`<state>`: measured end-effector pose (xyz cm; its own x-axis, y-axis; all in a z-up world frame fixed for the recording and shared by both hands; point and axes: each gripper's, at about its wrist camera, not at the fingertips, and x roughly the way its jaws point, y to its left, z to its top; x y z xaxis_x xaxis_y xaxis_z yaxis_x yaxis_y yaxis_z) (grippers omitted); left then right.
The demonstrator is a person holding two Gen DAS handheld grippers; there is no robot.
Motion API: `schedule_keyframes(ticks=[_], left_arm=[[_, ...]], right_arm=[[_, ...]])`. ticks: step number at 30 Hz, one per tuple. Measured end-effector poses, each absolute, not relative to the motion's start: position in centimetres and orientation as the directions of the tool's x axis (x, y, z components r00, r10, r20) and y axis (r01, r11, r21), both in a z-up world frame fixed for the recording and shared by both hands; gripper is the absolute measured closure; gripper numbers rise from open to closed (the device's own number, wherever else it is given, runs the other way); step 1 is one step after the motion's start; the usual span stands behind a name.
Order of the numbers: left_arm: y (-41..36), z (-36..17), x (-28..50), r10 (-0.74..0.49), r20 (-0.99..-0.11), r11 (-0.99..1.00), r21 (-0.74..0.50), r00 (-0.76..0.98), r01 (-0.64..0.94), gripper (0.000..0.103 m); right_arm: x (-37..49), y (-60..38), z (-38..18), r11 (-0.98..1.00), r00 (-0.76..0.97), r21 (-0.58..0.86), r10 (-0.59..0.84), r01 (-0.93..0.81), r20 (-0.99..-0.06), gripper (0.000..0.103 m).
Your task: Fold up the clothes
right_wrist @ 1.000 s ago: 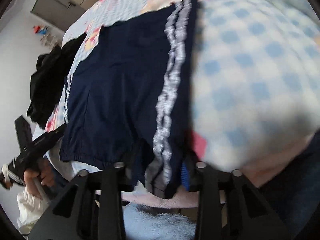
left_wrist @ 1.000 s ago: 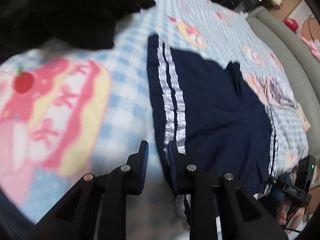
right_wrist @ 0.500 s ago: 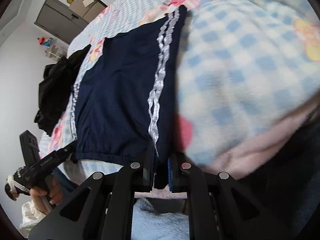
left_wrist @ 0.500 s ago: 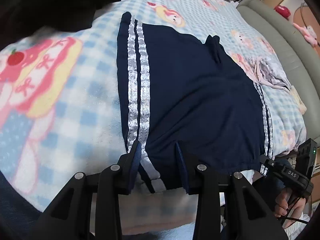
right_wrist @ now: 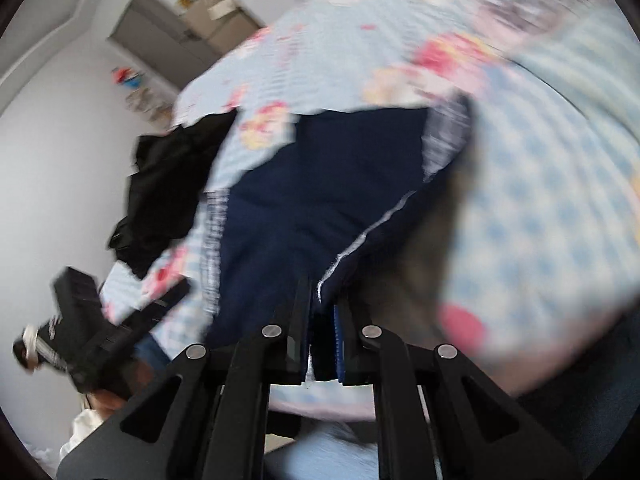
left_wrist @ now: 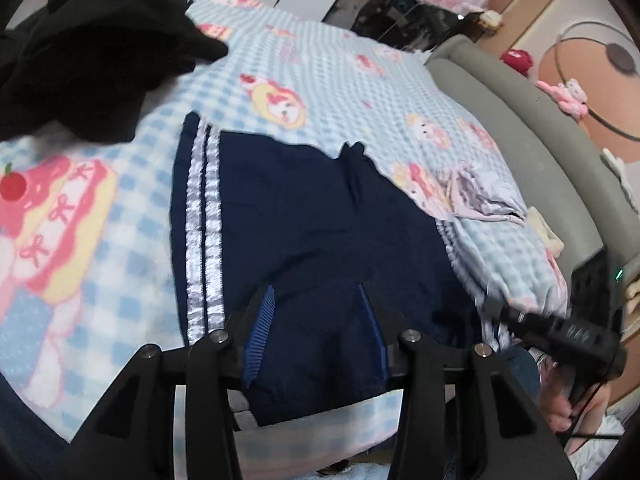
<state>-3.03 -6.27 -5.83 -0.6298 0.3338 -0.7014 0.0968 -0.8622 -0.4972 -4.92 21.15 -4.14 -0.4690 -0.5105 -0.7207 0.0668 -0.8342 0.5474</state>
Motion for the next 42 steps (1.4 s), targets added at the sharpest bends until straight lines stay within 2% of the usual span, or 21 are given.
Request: schedule_keyframes(ticks=[2, 3, 4, 5, 8, 11, 14, 16, 18, 23, 28, 29, 30, 31, 32, 34, 37, 40, 42], left_arm=[[-7.2, -6.5, -3.4, 0.322, -0.711, -0.848, -0.51, -0.625, 0.144, 0.059], [-7.9, -6.7, -3.4, 0.327, -0.709, -0.831, -0.531, -0.626, 0.168, 0.059], [-8.6, -6.9, -3.2, 0.335, -0.703, -0.81, -0.555, -0.627, 0.19, 0.059], [-9.3, -7.2, -3.1, 0.347, -0.698, -0.792, -0.576, -0.627, 0.202, 0.059], [-9.6, -7.4, -3.6, 0.4, -0.685, -0.777, -0.606, -0.608, 0.171, 0.059], [-7.8, -7.7, -4.8, 0.445, -0.702, -0.787, -0.603, -0.556, 0.131, 0.057], [-5.9, -8.1, -6.1, 0.485, -0.719, -0.795, -0.599, -0.498, 0.091, 0.057], [-4.6, -8.3, -6.9, 0.509, -0.729, -0.799, -0.598, -0.458, 0.064, 0.056], [-3.3, -8.6, -7.7, 0.53, -0.739, -0.802, -0.597, -0.416, 0.037, 0.05], [-0.6, -8.4, -9.5, 0.567, -0.749, -0.804, -0.594, -0.342, -0.033, 0.051], [1.3, -8.6, -10.8, 0.632, -0.729, -0.767, -0.636, -0.264, -0.08, 0.051], [1.6, -8.7, -10.7, 0.622, -0.737, -0.776, -0.625, -0.263, -0.084, 0.056], [1.9, -8.7, -10.6, 0.603, -0.751, -0.792, -0.604, -0.269, -0.089, 0.101], [2.1, -8.3, -10.2, 0.516, -0.798, -0.852, -0.516, -0.312, -0.089, 0.099], [1.7, -7.4, -9.7, 0.499, -0.793, -0.86, -0.503, -0.35, -0.087, 0.1], [0.3, -5.4, -8.6, 0.52, -0.746, -0.84, -0.536, -0.415, -0.089, 0.1], [-2.4, -2.4, -6.7, 0.475, -0.709, -0.855, -0.513, -0.52, -0.082, 0.1], [-5.8, -2.1, -5.0, 0.413, -0.724, -0.867, -0.499, -0.553, 0.005, 0.1], [-8.2, -3.0, -3.5, 0.422, -0.72, -0.835, -0.545, -0.551, 0.072, 0.1]], right_arm=[[-6.2, 18.1, -4.2, -0.835, -0.444, 0.533, -0.532, 0.135, -0.721, 0.092], [-6.6, 16.5, -4.8, -0.839, -0.429, 0.52, -0.534, 0.163, -0.728, 0.086], [-6.9, 14.8, -5.4, -0.841, -0.414, 0.506, -0.536, 0.191, -0.735, 0.077], [-6.9, 13.7, -6.5, -0.841, -0.378, 0.503, -0.54, 0.199, -0.752, 0.061], [-6.1, 12.4, -9.2, -0.838, -0.285, 0.508, -0.545, 0.198, -0.788, 0.061], [-4.7, 14.4, -7.8, -0.84, -0.363, 0.51, -0.541, 0.186, -0.759, 0.06], [-2.8, 18.0, -6.9, -0.868, -0.467, 0.493, -0.462, 0.064, -0.754, 0.057], [-1.8, 19.9, -7.6, -0.87, -0.475, 0.492, -0.433, -0.001, -0.766, 0.057], [-1.4, 21.3, -8.7, -0.867, -0.452, 0.496, -0.423, -0.052, -0.785, 0.056], [-0.5, 23.6, -8.9, -0.889, -0.44, 0.45, -0.37, -0.089, -0.818, 0.056], [-0.5, 24.1, -8.1, -0.88, -0.456, 0.469, -0.387, -0.079, -0.802, 0.056], [-0.6, 23.8, -8.0, -0.881, -0.455, 0.468, -0.388, -0.072, -0.801, 0.056], [-0.7, 23.4, -8.0, -0.883, -0.453, 0.464, -0.389, -0.064, -0.802, 0.056], [-0.8, 23.1, -7.9, -0.888, -0.462, 0.455, -0.377, -0.067, -0.803, 0.056], [-1.0, 22.8, -7.8, -0.893, -0.476, 0.443, -0.359, -0.075, -0.803, 0.056], [-1.4, 23.6, -7.4, -0.89, -0.501, 0.443, -0.336, -0.108, -0.797, 0.056], [-2.1, 24.6, -6.6, -0.878, -0.515, 0.464, -0.345, -0.118, -0.784, 0.056], [-3.4, 22.3, -5.6, -0.891, -0.498, 0.453, -0.377, -0.037, -0.781, 0.056], [-3.8, 20.8, -5.0, -0.893, -0.497, 0.451, -0.388, -0.007, -0.776, 0.055]])
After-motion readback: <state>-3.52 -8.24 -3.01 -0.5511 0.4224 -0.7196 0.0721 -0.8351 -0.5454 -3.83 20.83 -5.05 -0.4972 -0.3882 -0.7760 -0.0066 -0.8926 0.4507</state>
